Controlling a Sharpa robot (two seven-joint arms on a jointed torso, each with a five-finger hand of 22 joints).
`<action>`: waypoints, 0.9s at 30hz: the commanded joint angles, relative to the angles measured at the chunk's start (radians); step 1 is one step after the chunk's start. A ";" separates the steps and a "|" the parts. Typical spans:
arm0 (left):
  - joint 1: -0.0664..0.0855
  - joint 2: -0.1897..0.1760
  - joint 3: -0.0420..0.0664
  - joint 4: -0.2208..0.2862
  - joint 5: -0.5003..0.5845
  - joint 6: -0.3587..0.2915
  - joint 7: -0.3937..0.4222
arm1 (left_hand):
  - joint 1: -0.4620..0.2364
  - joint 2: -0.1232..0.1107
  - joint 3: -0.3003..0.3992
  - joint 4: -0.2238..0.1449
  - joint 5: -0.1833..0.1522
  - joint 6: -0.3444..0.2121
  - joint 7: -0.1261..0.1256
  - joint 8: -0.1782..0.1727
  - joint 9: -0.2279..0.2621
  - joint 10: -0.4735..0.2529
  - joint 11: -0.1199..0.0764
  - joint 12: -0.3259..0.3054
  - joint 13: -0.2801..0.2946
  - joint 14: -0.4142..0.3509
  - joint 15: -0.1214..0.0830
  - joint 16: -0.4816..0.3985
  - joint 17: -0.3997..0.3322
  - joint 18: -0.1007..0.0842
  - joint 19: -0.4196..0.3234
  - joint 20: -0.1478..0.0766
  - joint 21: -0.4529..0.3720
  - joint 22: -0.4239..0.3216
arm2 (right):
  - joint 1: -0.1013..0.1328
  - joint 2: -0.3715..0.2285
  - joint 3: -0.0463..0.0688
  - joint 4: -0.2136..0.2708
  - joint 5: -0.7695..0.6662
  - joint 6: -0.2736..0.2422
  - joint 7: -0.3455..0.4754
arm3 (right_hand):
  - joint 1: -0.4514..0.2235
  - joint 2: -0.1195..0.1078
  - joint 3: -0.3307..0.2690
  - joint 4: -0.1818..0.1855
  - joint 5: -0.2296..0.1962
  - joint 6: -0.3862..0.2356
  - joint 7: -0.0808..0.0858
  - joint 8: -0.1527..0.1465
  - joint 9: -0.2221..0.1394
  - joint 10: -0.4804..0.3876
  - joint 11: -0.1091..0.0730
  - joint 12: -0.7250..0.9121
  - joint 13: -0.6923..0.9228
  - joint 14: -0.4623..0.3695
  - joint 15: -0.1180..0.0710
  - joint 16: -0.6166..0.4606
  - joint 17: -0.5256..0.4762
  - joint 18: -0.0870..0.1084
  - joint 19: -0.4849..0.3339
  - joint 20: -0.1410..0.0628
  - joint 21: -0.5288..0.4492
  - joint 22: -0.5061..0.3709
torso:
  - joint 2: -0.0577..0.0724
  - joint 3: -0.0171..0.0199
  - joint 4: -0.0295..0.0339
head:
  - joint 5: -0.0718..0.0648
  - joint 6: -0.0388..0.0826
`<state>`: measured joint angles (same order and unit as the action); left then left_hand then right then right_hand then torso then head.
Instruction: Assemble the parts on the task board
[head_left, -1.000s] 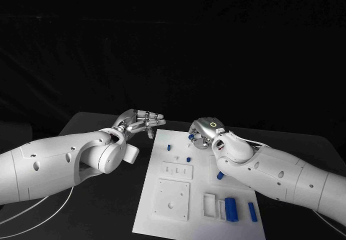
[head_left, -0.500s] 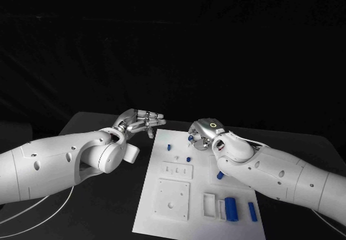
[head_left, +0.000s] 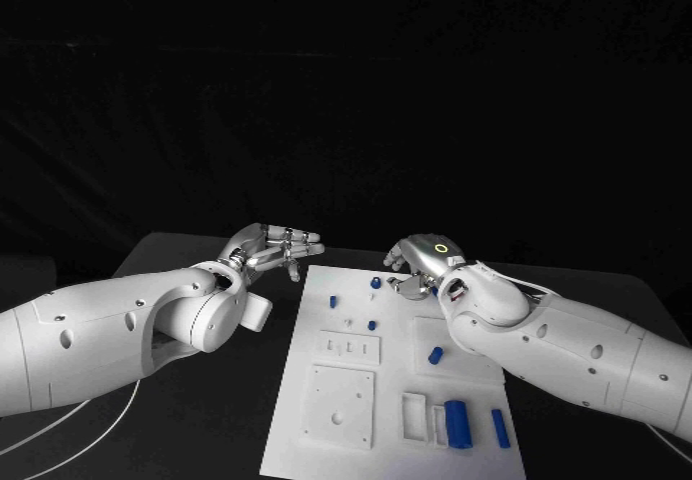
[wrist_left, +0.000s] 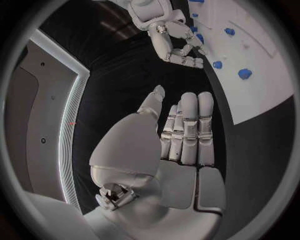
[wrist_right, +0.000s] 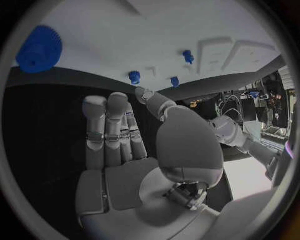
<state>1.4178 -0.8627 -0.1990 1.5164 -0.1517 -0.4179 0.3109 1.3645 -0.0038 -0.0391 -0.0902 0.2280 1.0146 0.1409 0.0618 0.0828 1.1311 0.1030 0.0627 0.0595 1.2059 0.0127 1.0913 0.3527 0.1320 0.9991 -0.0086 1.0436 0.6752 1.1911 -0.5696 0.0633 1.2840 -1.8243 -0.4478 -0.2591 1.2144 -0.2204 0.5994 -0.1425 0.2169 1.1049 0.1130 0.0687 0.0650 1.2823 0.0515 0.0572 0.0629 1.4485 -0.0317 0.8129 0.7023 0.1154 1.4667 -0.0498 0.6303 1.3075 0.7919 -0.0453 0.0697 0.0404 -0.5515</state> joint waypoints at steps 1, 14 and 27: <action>0.002 -0.003 0.001 -0.004 0.004 0.008 0.015 | 0.002 0.000 0.001 -0.006 0.003 -0.008 0.000 0.001 -0.001 0.001 -0.003 -0.001 0.001 0.010 -0.001 0.004 -0.001 0.013 0.000 0.004 -0.004 0.001 | 0.001 -0.041 0.022 0.045 0.053 -0.005 0.015 | 0.008 -0.007 -0.020 0.003 0.010 -0.009 -0.001 -0.003 -0.001 0.038 -0.011 0.001 0.004 0.001 -0.011 0.000 -0.001 -0.001 0.047 -0.012 0.003 0.011 | -0.005 0.0038 -0.0130 | 0.003 0.006; 0.002 -0.004 0.001 -0.018 0.004 0.019 0.017 | -0.003 0.004 0.007 -0.009 0.002 -0.007 -0.005 0.001 -0.002 0.060 -0.019 -0.001 0.001 0.016 -0.012 0.004 0.000 0.006 0.002 -0.007 -0.005 0.004 | 0.001 -0.178 0.089 0.110 0.217 0.107 0.045 | 0.037 0.019 -0.257 0.004 0.104 -0.060 0.005 -0.008 -0.002 0.097 -0.087 0.246 0.524 0.001 -0.055 0.009 0.040 -0.039 0.051 -0.071 0.048 0.041 | -0.017 0.0137 -0.0352 | 0.007 0.016; 0.002 0.000 0.000 -0.025 0.004 0.026 0.017 | -0.006 0.002 0.008 -0.011 0.001 -0.010 -0.004 0.001 -0.003 0.051 -0.016 -0.001 0.001 0.017 -0.011 0.006 0.002 0.004 0.003 -0.008 -0.004 0.006 | -0.015 -0.172 0.094 0.020 0.258 0.224 0.061 | 0.040 0.045 -0.338 0.004 0.118 -0.085 -0.002 -0.002 0.000 0.035 -0.052 1.004 1.166 0.001 -0.039 0.216 0.366 -0.030 0.049 -0.042 0.285 0.114 | -0.015 0.0146 -0.0332 | 0.000 0.018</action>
<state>1.4182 -0.8657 -0.1996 1.4908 -0.1516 -0.4107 0.3137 1.3645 -0.0038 -0.0337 -0.0956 0.2276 1.0110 0.1373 0.0618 0.0805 1.1846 0.0822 0.0627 0.0595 1.2169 0.0017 1.0913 0.3537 0.1370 1.0029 -0.0124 1.0445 0.6800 1.1787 -0.7450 0.1570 1.3110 -1.5862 -0.2839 -0.2153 1.2526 -0.1864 0.2662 -0.1377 0.3294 1.0241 0.1119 0.0658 0.0648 1.3088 0.0004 1.0508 1.2232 1.4437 -0.0733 1.0259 1.0604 0.0914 1.4651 -0.0976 0.9075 1.3074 0.7754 -0.0298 0.0340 0.0434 -0.5330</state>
